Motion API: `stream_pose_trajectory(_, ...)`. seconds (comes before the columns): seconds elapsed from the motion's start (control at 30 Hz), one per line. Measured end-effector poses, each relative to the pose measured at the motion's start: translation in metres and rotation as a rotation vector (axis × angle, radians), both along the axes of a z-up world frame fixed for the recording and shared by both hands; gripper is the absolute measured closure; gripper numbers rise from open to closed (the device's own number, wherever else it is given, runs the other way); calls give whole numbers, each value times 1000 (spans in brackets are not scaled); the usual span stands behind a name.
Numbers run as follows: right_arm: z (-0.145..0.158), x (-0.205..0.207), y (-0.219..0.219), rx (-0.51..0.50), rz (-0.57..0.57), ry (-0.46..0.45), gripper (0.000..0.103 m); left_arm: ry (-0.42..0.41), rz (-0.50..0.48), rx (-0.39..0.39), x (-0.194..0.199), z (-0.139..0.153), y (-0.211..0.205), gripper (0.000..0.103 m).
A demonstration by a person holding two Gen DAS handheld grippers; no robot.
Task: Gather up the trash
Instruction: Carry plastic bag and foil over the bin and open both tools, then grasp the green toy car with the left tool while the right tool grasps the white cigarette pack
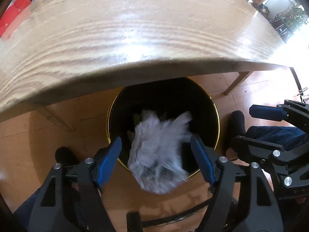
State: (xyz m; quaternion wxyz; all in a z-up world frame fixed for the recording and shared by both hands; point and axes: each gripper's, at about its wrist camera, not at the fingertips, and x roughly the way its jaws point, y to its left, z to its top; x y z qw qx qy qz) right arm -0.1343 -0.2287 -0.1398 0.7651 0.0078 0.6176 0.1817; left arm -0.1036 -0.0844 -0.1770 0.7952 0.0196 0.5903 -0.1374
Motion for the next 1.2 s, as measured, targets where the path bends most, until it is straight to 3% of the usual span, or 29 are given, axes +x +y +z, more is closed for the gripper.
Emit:
stream_pose_trajectory(0.5, 5, -2, -3, 22, 1, 5, 36, 38, 8, -7, -1, -6, -2, 30)
stream_pose_trajectory(0.7, 32, -14, -1, 90, 41, -26, 36, 72, -11, -18, -21, 4, -5, 29)
stream_pose_trajectory(0.83, 62, -26, -2, 146, 65, -89, 35, 105, -15, -91, -38, 19, 1, 28)
stream_pose_trajectory(1.03, 113, -21, -20, 254, 43, -205, 30, 12, -36, -127, -51, 59, 7, 28)
stream_pose_trajectory(1.2, 140, 18, -40, 252, -69, -277, 22, -126, 58, -123, -15, 104, 32, 25)
